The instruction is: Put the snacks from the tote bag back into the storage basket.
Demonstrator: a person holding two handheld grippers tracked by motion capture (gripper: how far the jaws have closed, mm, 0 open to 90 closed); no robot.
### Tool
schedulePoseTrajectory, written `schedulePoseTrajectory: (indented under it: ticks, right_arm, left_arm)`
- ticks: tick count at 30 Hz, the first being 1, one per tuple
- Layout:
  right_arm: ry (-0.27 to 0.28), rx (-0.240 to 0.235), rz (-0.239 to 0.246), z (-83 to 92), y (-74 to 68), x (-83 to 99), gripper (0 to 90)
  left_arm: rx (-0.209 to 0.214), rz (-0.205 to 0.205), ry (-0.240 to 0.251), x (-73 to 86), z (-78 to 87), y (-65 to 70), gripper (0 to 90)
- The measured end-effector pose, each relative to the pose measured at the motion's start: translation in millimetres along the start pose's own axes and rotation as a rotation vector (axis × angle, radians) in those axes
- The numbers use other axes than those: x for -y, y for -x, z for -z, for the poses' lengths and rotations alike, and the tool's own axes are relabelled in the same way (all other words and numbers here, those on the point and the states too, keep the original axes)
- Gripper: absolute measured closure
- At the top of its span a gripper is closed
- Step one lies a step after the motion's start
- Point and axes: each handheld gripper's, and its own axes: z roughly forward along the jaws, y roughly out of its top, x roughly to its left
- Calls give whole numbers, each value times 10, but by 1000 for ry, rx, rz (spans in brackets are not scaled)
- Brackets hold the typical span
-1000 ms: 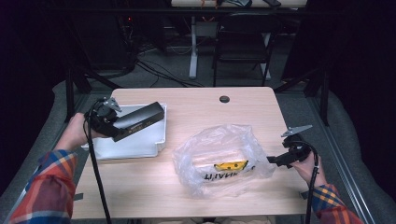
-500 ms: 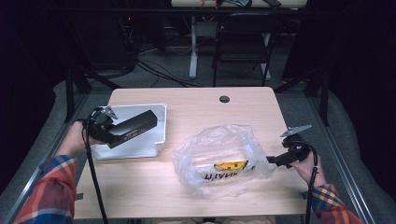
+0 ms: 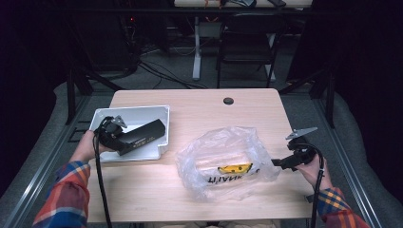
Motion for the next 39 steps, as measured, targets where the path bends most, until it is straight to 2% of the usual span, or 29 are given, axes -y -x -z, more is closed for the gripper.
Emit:
schedulePoseTrajectory:
  ticks: [6, 8, 11, 16, 17, 20, 21, 24, 26, 28, 29, 32, 33, 34, 36, 37, 39]
  right_arm:
    - [3, 2, -3, 1, -7, 5, 0]
    - [-10, 1, 7, 2, -5, 1, 0]
    - [-2, 4, 9, -2, -17, 0, 0]
    - [-6, 15, 12, 15, -19, 9, 0]
    - [-4, 16, 10, 16, -20, 12, 0]
    - [0, 19, 11, 30, -27, 13, 0]
    - [5, 18, 10, 32, -29, 12, 0]
    - [3, 16, 8, 35, -34, 11, 0]
    - [4, 16, 12, 33, -34, 8, 0]
    - [2, 13, 13, 37, -40, 5, 0]
    - [0, 18, 15, 37, -43, 3, 0]
    - [8, 26, 20, 45, -54, -1, 5]
    - [13, 24, 18, 49, -61, -2, 8]
    - [13, 29, 25, 58, -62, -5, 11]
    - [12, 32, 29, 65, -62, -7, 12]
    - [12, 32, 29, 63, -62, -6, 13]
    - [12, 31, 25, 58, -64, -3, 15]
  left_arm:
    - [3, -7, 24, 94, -73, -29, 431]
    - [8, -2, 19, 112, -92, -37, 428]
    - [7, 3, -5, 136, -127, -48, 421]
    - [2, 25, -2, 165, -137, -60, 410]
    - [-2, 28, -9, 160, -136, -63, 393]
    - [-22, 52, -18, 123, -104, -51, 264]
    - [-33, 60, -3, 111, -73, -50, 243]
    - [-63, 117, 46, 52, 34, -69, 187]
    - [-59, 154, 79, 0, 102, -85, 138]
    - [-89, 181, 116, -61, 151, -87, 134]
    - [-91, 197, 129, -96, 165, -92, 136]
    - [-145, 230, 141, -216, 162, -72, 168]
    - [-155, 236, 143, -257, 148, -57, 206]
    - [-175, 245, 136, -301, 128, -41, 281]
    - [-181, 263, 154, -376, 80, -18, 345]
    - [-180, 271, 151, -412, 63, -11, 413]
    - [-196, 296, 170, -479, 17, 1, 491]
